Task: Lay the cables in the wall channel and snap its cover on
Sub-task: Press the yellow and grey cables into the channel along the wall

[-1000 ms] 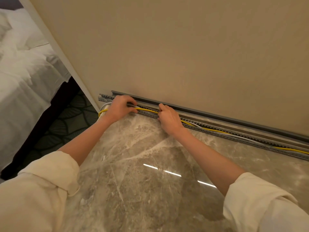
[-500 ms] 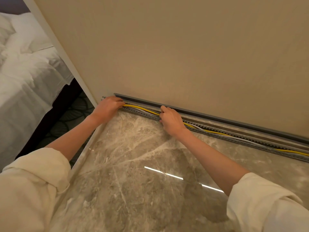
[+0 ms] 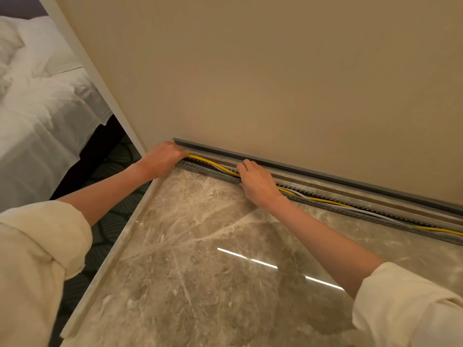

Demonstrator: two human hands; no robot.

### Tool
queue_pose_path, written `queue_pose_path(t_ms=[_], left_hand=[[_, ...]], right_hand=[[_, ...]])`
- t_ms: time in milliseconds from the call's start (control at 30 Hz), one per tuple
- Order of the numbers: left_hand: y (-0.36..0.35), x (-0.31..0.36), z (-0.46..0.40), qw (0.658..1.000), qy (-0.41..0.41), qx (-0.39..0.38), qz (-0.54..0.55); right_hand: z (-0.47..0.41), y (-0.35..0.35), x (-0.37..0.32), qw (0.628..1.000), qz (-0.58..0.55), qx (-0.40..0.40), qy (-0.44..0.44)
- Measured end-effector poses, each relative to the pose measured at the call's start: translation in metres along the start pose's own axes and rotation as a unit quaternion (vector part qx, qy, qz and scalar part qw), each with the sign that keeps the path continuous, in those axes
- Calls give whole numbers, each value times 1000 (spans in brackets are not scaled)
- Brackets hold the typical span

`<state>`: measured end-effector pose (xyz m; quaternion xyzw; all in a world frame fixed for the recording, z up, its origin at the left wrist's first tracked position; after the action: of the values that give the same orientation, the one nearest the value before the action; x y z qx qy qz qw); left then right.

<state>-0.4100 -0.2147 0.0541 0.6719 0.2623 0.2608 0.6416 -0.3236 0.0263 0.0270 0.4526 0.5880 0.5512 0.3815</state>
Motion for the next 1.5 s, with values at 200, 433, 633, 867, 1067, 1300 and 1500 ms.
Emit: queue_pose_path(t_ms=[200, 433, 633, 867, 1067, 1300, 1500], left_hand=[[-3, 0, 5, 997, -50, -6, -62], [-12, -1, 11, 997, -53, 47, -41], [-10, -18, 25, 969, 132, 139, 158], [-21, -54, 64, 868, 380, 148, 283], [-32, -54, 55, 878, 375, 38, 294], [-41, -56, 48, 878, 375, 6, 297], [-21, -65, 52, 912, 323, -9, 255]], right_hand=[[-27, 6, -35, 996, 26, 16, 81], [-41, 3, -48, 994, 39, -3, 100], [-46, 2, -45, 992, 48, -24, 111], [-48, 1, -44, 993, 35, -31, 109], [-48, 1, -44, 993, 29, -24, 109], [-52, -5, -42, 994, 1, -21, 109], [-50, -16, -38, 991, -111, -7, 75]])
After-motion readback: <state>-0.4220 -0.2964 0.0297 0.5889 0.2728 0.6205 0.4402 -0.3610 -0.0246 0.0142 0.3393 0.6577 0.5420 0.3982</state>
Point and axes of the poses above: each hand's wrist, its own z-axis away from the middle knuckle, its own y-axis out of the back of the hand, x = y × z, the point moved 2 cm from there along -z, towards the middle knuckle, and after that the axes turned 9 degrees about z, right-handed, at the moved point
